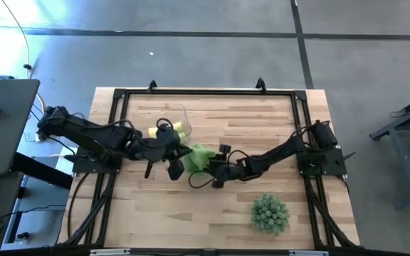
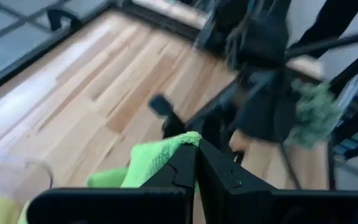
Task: Roll microfiber towels into tight, uniform cylinder then place into a basket
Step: Fold the green towel
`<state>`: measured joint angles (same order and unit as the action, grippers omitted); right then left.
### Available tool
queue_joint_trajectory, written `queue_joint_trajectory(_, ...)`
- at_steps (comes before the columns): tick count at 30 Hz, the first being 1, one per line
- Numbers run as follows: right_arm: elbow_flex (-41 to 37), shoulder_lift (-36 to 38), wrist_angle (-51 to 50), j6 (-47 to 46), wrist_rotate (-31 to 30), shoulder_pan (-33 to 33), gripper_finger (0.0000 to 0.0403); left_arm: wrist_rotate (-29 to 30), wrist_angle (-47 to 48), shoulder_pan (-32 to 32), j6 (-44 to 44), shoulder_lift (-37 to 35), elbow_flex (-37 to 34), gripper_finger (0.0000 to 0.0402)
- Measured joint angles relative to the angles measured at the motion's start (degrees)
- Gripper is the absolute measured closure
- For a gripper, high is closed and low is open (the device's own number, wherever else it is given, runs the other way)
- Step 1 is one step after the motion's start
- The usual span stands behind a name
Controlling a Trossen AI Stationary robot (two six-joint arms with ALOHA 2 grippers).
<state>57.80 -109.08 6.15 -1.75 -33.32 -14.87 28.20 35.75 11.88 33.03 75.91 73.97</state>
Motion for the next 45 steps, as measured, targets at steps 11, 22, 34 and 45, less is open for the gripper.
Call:
queue_joint_trajectory(11,0.0,0.0,2.67,-17.62,-1.5,-6.31,0.0274,1.01,4.1,-1.24,-0.49,5.82,-0.04,0.0401)
queue_joint_trajectory(22,0.0,0.04,3.98,-32.97,-14.8,-9.27,0.0274,1.21,3.23,-2.23,-2.22,7.65,-0.04,0.0401)
queue_joint_trajectory(34,0.0,0.07,3.54,-34.31,-29.43,-11.89,0.0274,1.04,2.69,-3.0,-3.4,6.85,-0.04,0.0401)
queue_joint_trajectory(45,0.0,-2.56,0.04,-34.52,-24.96,-5.76,0.0274,-0.08,-1.07,-2.99,-6.79,6.67,-0.04,0.0401)
